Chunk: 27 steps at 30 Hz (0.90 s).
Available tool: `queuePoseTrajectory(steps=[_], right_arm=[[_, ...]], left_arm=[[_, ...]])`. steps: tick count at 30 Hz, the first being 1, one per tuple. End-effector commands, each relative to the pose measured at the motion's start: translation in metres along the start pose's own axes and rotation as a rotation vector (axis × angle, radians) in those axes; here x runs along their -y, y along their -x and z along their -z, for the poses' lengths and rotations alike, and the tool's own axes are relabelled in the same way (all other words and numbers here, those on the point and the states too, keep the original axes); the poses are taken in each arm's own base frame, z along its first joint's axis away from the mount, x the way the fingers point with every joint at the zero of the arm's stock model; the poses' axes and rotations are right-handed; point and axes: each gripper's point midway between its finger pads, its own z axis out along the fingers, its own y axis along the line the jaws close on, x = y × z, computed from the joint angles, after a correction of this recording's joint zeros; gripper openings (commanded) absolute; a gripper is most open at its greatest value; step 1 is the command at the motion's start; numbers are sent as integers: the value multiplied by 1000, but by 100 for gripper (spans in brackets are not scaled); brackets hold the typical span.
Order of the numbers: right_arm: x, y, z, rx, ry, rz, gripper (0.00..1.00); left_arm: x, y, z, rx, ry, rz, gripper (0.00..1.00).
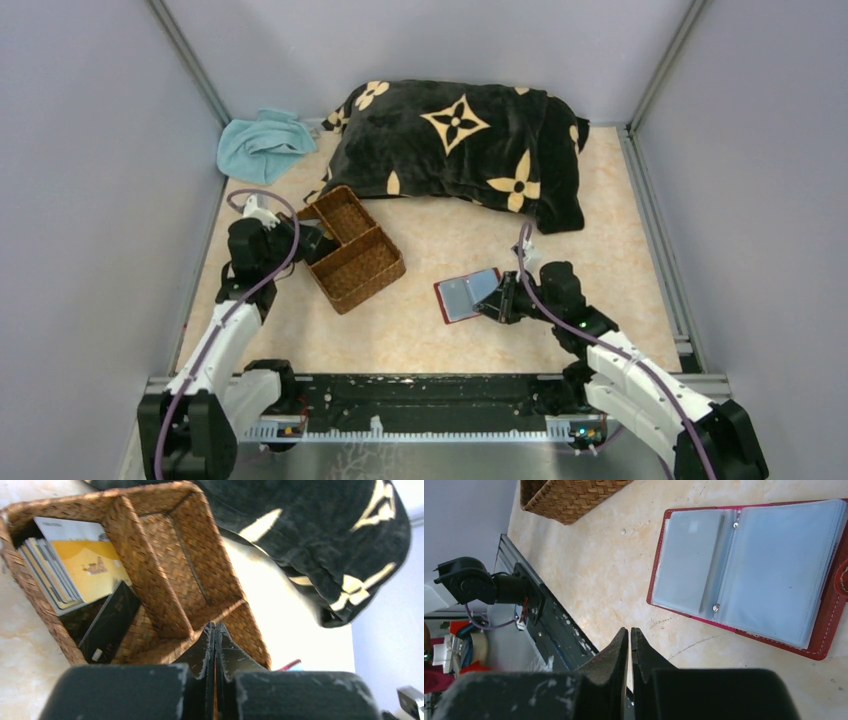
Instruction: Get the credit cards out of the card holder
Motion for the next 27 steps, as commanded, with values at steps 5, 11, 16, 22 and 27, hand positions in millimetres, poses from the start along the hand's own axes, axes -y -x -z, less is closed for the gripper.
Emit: queuePoseTrajectory(steps=[5,11,16,22,27], right_arm=[[-19,23,7,79,44,56,10],[-3,32,14,138,-73,34,34],[10,36,4,100,-140,37,47],[17,39,-13,46,-154,71,0],[20,41,-22,10,-215,115,0]], left_arm=[[-5,11,-21,-30,57,-23,4],[43,-7,-6,-10,-94,-111,18],[96,-62,10,-101,-232,-214,33],[146,-168,24,-331,-398,-307,0],[158,-242,24,-470,-427,-282,0]])
